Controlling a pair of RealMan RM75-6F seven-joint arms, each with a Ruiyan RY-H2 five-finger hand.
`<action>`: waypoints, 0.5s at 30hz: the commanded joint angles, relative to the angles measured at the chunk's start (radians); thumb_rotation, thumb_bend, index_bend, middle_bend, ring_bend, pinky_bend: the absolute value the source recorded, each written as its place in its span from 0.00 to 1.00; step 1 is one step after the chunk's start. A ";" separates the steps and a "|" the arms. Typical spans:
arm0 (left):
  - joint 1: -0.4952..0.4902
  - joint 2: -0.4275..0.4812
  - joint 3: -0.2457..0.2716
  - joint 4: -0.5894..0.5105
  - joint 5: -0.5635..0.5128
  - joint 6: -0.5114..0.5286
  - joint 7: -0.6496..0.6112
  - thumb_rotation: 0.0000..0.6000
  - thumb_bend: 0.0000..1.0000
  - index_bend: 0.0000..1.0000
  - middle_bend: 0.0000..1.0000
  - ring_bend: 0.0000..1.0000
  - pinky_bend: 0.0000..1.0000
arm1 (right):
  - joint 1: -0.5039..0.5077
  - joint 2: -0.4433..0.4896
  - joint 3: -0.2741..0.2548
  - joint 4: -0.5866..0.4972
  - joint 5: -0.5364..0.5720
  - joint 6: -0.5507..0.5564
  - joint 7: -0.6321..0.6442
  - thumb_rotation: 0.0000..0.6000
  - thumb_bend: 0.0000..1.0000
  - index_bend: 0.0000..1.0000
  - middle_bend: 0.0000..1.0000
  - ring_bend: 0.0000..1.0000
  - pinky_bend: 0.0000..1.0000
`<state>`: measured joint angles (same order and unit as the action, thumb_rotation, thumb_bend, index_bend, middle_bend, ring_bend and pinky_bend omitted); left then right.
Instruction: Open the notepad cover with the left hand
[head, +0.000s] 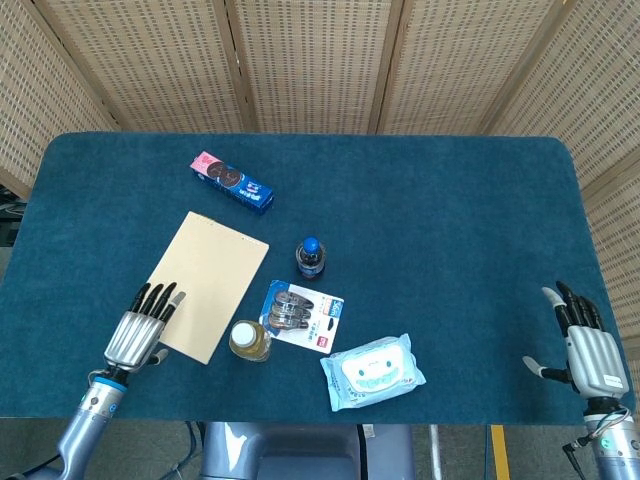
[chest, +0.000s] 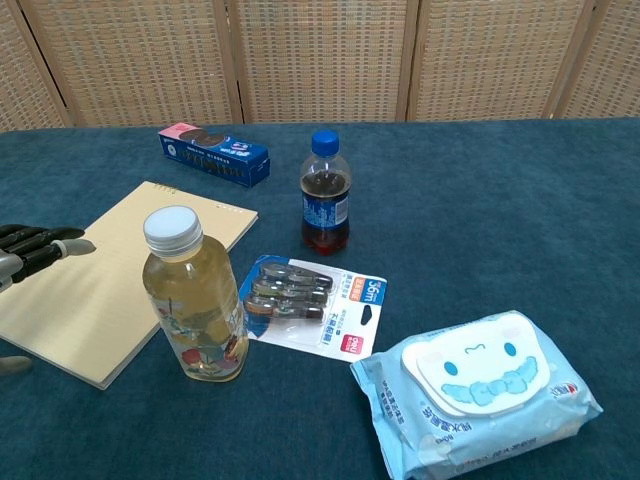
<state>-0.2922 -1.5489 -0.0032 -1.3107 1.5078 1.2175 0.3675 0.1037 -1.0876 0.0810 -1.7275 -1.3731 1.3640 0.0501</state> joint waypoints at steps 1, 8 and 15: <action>0.000 0.000 0.001 0.001 -0.002 0.001 0.000 1.00 0.16 0.00 0.00 0.00 0.00 | 0.000 0.000 0.000 0.000 0.000 0.000 -0.001 1.00 0.16 0.06 0.00 0.00 0.00; -0.008 -0.007 -0.001 0.015 -0.006 0.003 0.010 1.00 0.17 0.00 0.00 0.00 0.00 | 0.000 0.000 0.000 0.001 -0.001 0.000 0.001 1.00 0.16 0.06 0.00 0.00 0.00; -0.017 -0.020 -0.003 0.030 -0.014 -0.005 0.017 1.00 0.18 0.00 0.00 0.00 0.00 | 0.000 0.001 0.002 0.002 0.001 0.000 0.004 1.00 0.16 0.06 0.00 0.00 0.00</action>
<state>-0.3087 -1.5684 -0.0062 -1.2816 1.4942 1.2130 0.3841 0.1038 -1.0868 0.0825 -1.7257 -1.3723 1.3637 0.0540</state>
